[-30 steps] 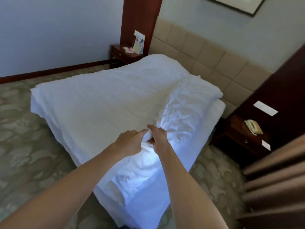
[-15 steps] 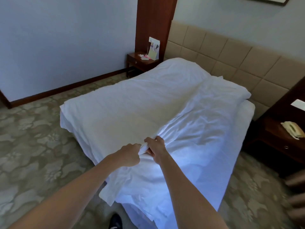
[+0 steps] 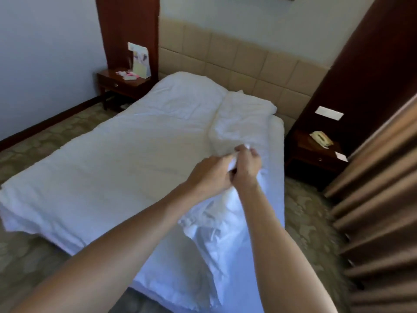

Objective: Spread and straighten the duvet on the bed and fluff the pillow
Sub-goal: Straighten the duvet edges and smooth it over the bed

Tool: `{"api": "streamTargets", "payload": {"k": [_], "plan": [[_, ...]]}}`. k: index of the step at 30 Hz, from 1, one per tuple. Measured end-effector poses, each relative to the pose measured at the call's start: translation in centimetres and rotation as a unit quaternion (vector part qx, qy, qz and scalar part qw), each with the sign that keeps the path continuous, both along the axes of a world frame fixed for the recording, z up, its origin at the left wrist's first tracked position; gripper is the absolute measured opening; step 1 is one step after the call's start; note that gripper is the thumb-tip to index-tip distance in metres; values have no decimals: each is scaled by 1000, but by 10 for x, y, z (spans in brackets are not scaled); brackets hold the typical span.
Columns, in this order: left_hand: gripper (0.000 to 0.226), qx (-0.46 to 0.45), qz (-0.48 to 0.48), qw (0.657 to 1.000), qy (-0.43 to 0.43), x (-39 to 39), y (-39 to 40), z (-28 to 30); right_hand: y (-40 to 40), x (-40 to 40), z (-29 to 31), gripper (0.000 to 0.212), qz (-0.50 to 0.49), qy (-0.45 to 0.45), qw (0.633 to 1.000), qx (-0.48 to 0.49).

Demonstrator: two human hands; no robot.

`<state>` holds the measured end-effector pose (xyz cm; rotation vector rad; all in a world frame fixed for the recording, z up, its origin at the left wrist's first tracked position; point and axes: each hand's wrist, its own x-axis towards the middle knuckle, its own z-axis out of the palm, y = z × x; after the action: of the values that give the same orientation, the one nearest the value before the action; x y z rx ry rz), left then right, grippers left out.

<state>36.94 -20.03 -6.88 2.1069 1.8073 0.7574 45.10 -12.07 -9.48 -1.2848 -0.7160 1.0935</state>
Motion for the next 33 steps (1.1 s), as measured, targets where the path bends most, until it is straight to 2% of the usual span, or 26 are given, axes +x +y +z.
{"api": "streamTargets", "payload": {"k": [2,3,5,7,8,10,13,15,18,22,30,33], "plan": [[15,40,-15,999,-12,-17,-8,9,-13,-9,14,26,-40,31,997,53],[12,45,-15,998,-29,-32,-16,0,-22,-23,10,26,-50,-2,996,68],[16,-10,3,996,-92,-71,-35,-36,-39,-67,-21,18,-24,-151,987,55],[23,-121,52,983,-124,-119,-56,-82,-59,-120,-63,9,83,-264,961,-28],[34,-168,73,976,-115,-143,-67,-103,-68,-144,-85,13,139,-270,950,-79],[46,-219,101,966,-94,-187,-81,-136,-87,-182,-116,21,181,-198,953,-141],[32,-233,113,959,-115,-233,-84,-152,-111,-219,-129,5,178,-83,968,-157],[17,-238,131,954,-124,-258,-84,-156,-124,-235,-130,11,227,-54,958,-164],[24,-236,159,951,-123,-295,-85,-168,-145,-252,-128,8,302,-26,929,-212],[20,-239,150,952,-114,-335,-97,-180,-162,-269,-133,9,338,-70,909,-234],[13,-290,100,947,-92,-406,-106,-183,-158,-321,-138,2,331,-256,880,-225],[14,-295,96,946,-89,-439,-98,-182,-144,-347,-138,13,323,-339,856,-220]]}}
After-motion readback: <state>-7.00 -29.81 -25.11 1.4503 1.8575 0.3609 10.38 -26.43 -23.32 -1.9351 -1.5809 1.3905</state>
